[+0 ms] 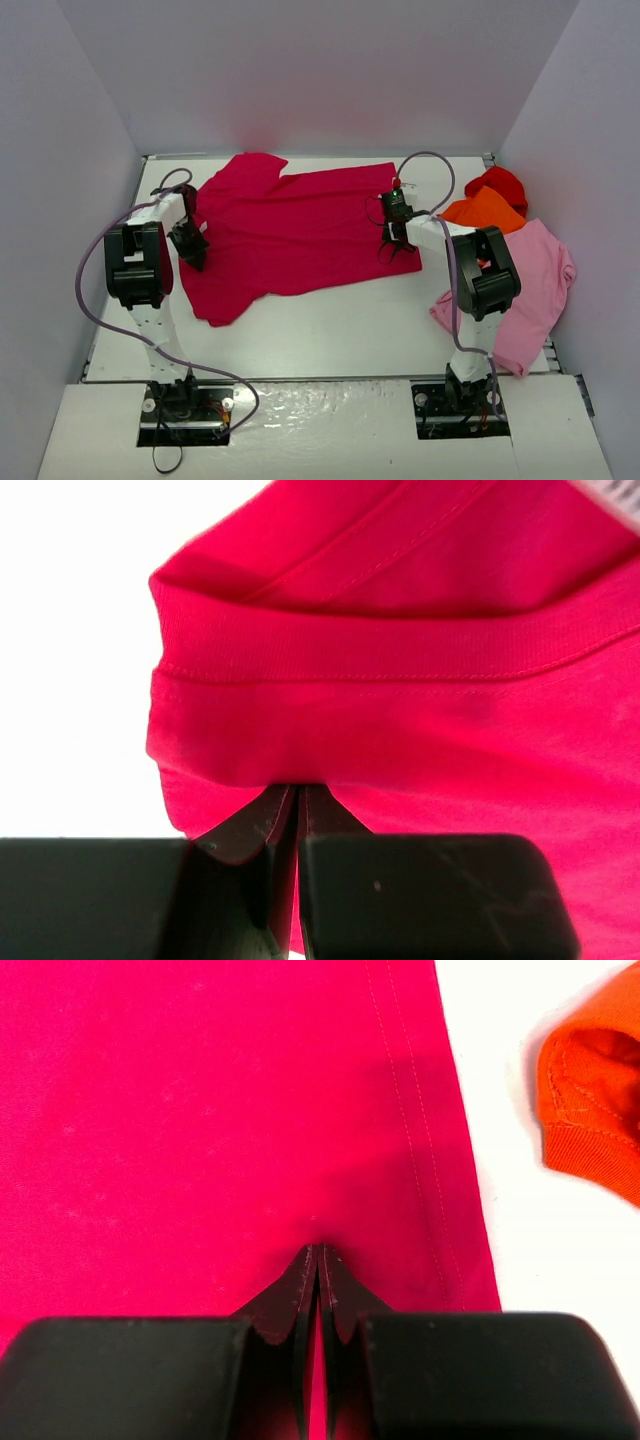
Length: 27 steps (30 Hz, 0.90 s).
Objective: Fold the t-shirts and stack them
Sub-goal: Fold the flattened tshirt in 1/3 of the way
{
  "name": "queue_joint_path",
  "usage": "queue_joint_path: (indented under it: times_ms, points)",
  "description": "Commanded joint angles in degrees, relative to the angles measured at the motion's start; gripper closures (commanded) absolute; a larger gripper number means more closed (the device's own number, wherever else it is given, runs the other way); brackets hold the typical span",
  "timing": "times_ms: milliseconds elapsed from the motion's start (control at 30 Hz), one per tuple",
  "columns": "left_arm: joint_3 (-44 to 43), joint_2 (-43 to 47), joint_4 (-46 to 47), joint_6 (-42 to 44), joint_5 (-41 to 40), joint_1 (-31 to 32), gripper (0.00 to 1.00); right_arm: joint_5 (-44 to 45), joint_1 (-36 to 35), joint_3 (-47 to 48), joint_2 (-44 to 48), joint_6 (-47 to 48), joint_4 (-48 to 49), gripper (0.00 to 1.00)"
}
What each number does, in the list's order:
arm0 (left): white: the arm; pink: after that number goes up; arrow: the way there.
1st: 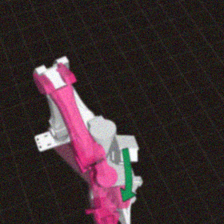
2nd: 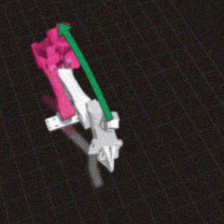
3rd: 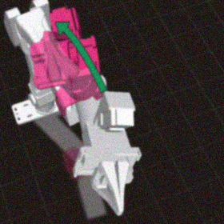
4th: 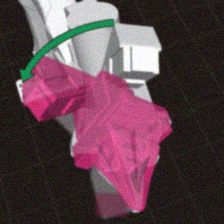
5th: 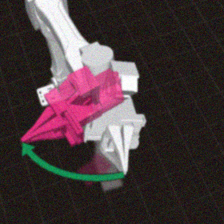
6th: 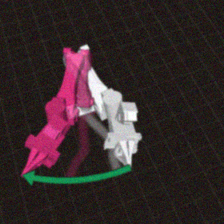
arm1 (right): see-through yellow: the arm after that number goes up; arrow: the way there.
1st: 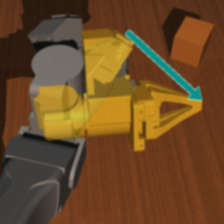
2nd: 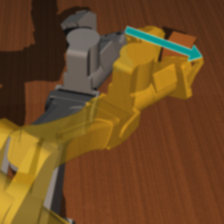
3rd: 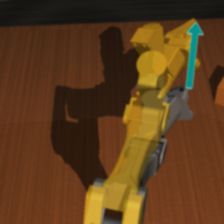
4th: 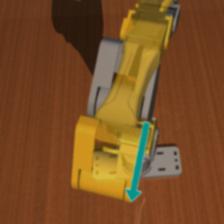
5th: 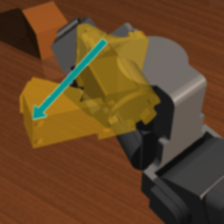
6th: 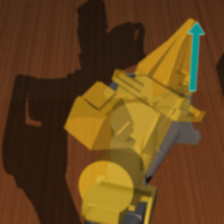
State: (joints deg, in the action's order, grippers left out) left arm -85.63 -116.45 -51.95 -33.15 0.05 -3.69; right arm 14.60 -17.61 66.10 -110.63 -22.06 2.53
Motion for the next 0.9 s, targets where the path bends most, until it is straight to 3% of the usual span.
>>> queue_joint_path:
  times_ms: [0,33,67,133,200,367,467,567,700,867]
  points:
    - [2.57,8.75,7.63,-0.52,0.91,0.61,1.0,-0.74,0.32,-4.96,1.53,-0.21,0.03,0.93]
    - [4.5,12.21,10.75,-0.72,1.74,0.85,1.0,-1.99,-0.12,-6.42,4.25,-0.06,2.46,0.82]
    - [7.31,14.3,15.14,-0.85,1.55,1.19,1.0,-3.71,-0.47,-7.86,7.88,0.08,4.4,0.6]
    - [11.22,23.25,20.53,-0.96,0.2,1.82,1.0,-6.72,-1.78,-8.38,13.57,0.43,5.28,0.3]
    - [13.53,29.71,24.71,-0.79,-2.6,2.82,0.95,-10.1,-4.83,-7.26,19.45,0.96,5.18,0.16]
    - [18.73,48.8,26.31,-2.83,-2.98,5.99,0.82,-12.9,-20.98,-1.95,25.29,-2.08,3.55,0.14]
    - [22.86,58.08,23.59,-7.28,-0.84,6.43,0.81,-13.98,-35.88,0.28,20.51,-7.14,5.47,0.16]
    - [24.52,67.79,18.66,-8.23,-1.01,6.49,0.81,-12.38,-45.08,2.71,13.31,-8.29,7.53,0.17]
    - [19.72,72.17,5.88,-4.76,-2.51,6.27,0.79,-16.31,-51.41,5.02,6.76,-12.04,12.18,0.23]
    - [14.56,73.29,-5.62,-2.09,-2.54,6.23,0.79,-19.84,-53.5,5.09,-0.15,-16.46,17.3,0.32]
